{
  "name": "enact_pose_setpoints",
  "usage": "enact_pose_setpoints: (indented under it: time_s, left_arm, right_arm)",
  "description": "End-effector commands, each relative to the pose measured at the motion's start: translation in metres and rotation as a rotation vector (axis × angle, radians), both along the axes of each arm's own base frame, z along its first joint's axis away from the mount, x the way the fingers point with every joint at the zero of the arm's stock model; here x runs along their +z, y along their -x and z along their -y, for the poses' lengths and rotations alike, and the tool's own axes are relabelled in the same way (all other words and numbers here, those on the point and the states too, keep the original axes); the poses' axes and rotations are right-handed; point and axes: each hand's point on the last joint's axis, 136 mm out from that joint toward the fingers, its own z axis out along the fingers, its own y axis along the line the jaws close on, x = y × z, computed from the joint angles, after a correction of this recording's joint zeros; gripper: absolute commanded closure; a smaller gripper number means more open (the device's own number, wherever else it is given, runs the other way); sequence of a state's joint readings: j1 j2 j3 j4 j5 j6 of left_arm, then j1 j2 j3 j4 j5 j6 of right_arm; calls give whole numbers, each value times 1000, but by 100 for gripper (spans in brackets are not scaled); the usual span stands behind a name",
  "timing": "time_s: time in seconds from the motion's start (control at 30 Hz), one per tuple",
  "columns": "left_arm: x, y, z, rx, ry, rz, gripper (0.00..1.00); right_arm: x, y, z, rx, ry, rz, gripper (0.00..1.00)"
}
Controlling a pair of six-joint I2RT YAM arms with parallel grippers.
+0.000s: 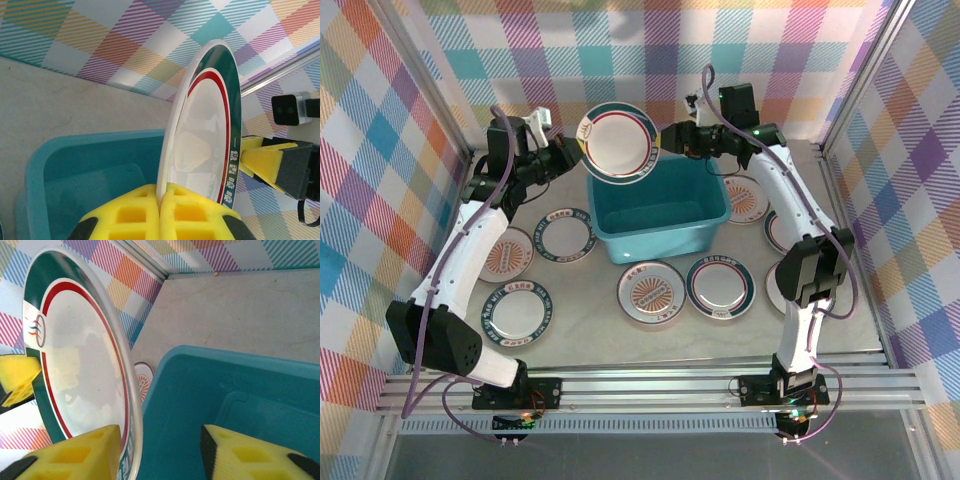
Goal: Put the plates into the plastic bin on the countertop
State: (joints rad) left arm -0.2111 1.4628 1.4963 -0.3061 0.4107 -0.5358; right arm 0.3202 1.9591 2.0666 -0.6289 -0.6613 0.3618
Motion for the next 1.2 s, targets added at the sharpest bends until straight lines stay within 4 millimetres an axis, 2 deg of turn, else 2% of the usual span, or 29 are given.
enact_pose_setpoints:
  time_s: [0.0, 0.33, 0.5, 0.6, 0.7, 0.9, 1.03, 1.17]
  left_arm:
    - [29, 1, 11, -35, 47, 87, 100]
    - [21, -4, 18, -48, 50, 70, 100]
    - [19, -6, 19, -51, 50, 68, 100]
    - [17, -6, 20, -49, 48, 66, 100]
    - [17, -6, 20, -49, 49, 67, 100]
    - [18, -5, 21, -52, 48, 70, 100]
    - [17, -4, 22, -52, 47, 69, 100]
    - [14, -3, 20, -44, 35, 63, 100]
  right_arm:
    - [14, 1, -8, 25, -43, 14, 55]
    - [8, 3, -15, 51, -90, -43, 67]
    - [5, 5, -18, 63, -107, -72, 69]
    - [4, 5, -19, 64, -109, -79, 74]
    - [2, 4, -20, 58, -105, -87, 70]
    - [-2, 5, -22, 60, -99, -97, 67]
    - [-5, 6, -24, 59, -94, -105, 82]
    - [-4, 6, -22, 51, -93, -95, 88]
